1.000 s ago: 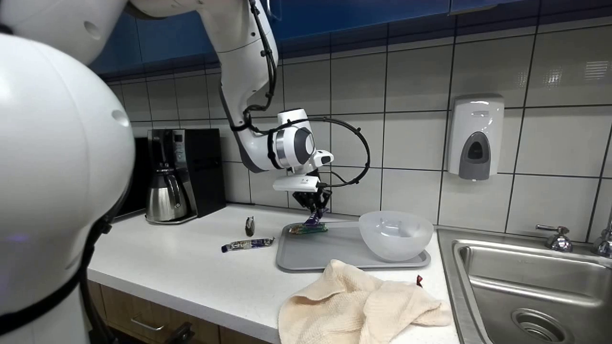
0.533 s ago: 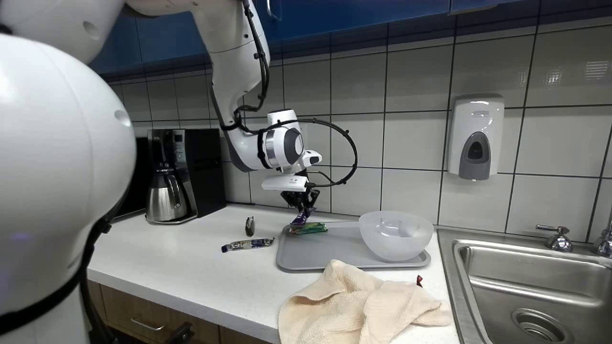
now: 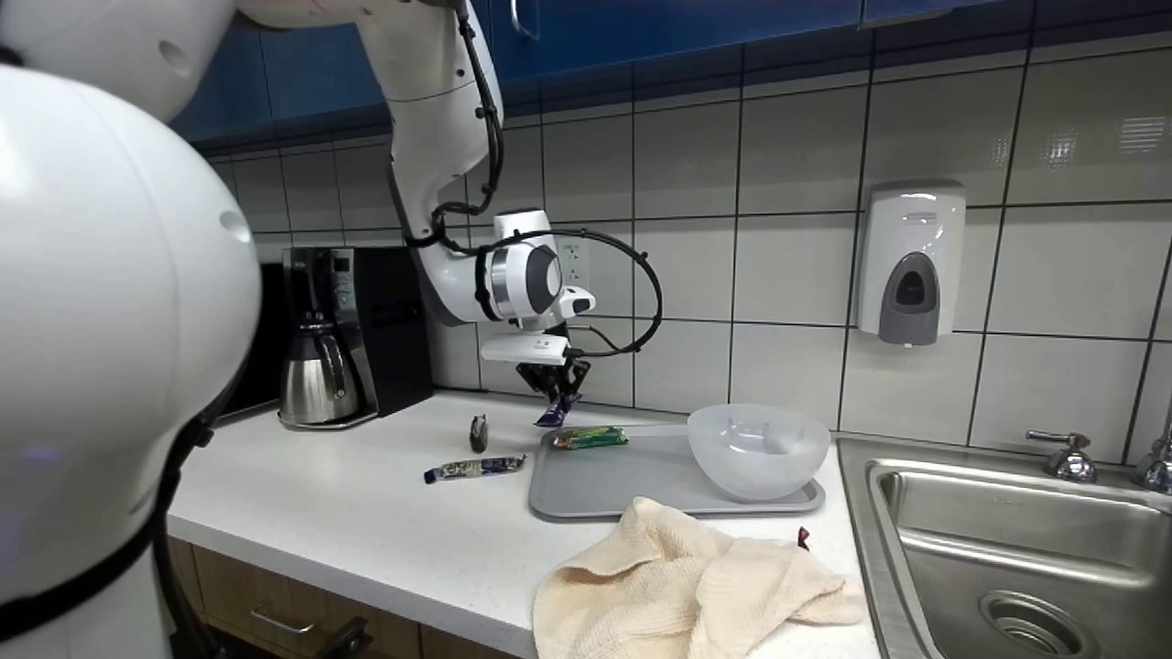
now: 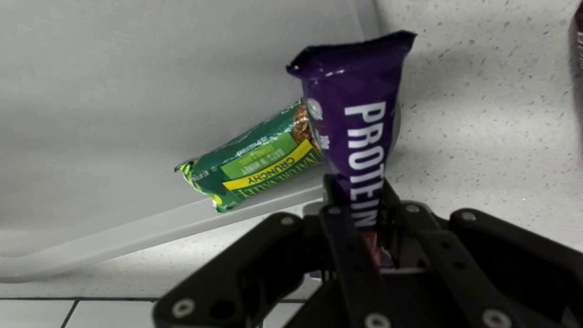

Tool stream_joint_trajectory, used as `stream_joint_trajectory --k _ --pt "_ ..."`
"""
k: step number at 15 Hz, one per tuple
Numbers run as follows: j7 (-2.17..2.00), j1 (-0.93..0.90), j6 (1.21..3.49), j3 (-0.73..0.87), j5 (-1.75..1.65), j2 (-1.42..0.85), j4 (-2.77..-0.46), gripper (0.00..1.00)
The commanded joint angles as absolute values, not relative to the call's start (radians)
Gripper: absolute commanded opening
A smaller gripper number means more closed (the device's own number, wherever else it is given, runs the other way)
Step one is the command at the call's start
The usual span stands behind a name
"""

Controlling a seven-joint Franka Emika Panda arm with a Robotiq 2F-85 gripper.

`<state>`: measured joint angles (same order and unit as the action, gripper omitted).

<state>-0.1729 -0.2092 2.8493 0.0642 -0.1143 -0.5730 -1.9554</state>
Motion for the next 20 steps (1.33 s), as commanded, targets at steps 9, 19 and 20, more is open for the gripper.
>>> stream_joint_trajectory --k 9,19,20 --pt "-0.143 -0.217 2.817 -0.014 -0.098 -0.577 -1.907 0.05" --pt "-0.124 -0.210 2.767 -0.059 -0.085 -0.626 -1.854 0.05" --pt "-0.123 -0.210 2.761 -0.060 -0.084 -0.629 -1.849 0.05"
